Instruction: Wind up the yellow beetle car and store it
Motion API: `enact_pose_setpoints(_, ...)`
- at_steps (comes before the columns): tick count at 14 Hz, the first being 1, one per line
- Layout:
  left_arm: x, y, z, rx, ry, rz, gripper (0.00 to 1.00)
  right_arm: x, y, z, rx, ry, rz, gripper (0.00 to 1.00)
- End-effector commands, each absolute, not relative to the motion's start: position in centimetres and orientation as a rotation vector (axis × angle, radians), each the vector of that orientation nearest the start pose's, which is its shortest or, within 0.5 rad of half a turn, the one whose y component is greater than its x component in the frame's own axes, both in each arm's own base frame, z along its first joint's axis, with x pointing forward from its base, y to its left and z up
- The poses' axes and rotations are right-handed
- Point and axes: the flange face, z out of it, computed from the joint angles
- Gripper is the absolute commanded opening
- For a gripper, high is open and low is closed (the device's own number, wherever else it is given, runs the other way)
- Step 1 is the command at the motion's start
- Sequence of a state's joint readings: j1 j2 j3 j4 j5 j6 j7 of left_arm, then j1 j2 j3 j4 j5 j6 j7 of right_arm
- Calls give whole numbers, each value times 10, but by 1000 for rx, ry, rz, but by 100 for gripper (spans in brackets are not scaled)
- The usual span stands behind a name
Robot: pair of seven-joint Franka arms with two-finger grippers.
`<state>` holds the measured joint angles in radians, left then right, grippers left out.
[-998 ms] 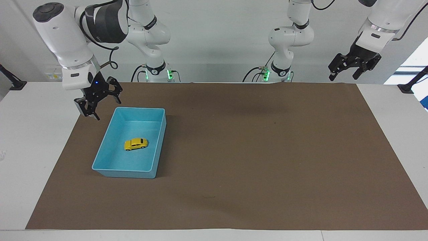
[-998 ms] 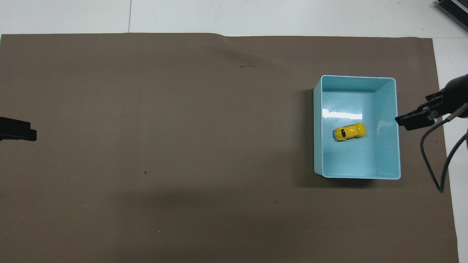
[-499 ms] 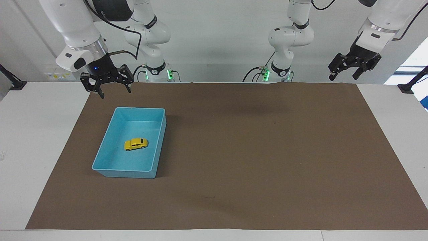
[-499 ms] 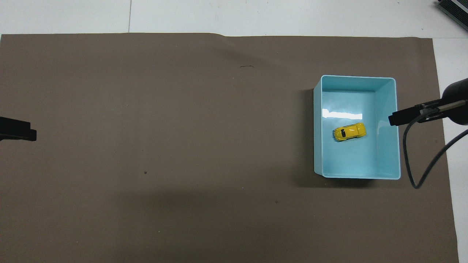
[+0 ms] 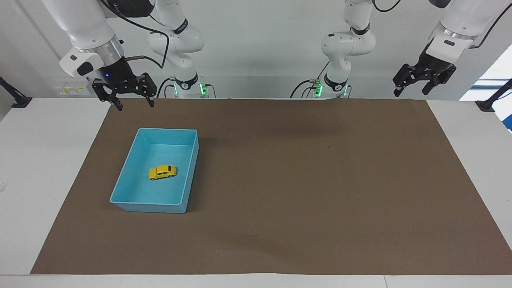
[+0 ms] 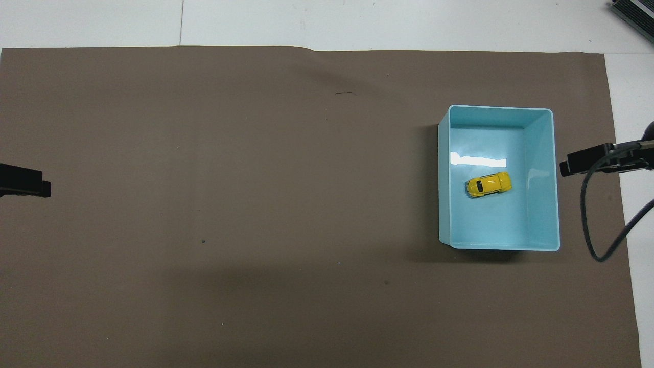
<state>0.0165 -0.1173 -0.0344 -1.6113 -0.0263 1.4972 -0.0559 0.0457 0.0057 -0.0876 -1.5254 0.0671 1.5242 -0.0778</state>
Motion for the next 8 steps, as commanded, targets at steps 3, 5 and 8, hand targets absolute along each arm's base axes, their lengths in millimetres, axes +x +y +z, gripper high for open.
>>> enact_pose_setpoints(3, 509, -12, 664, -3173, -56, 7, 100, 539, -21, 657, -3119, -27, 32, 100)
enact_pose_setpoints(5, 509, -11, 664, -3173, -59, 7, 100, 539, -5, 659, -3185, -89, 46, 100)
enact_pose_setpoints(8, 509, -12, 664, -3173, -56, 7, 100, 541, -12, 658, -3174, -38, 38, 100)
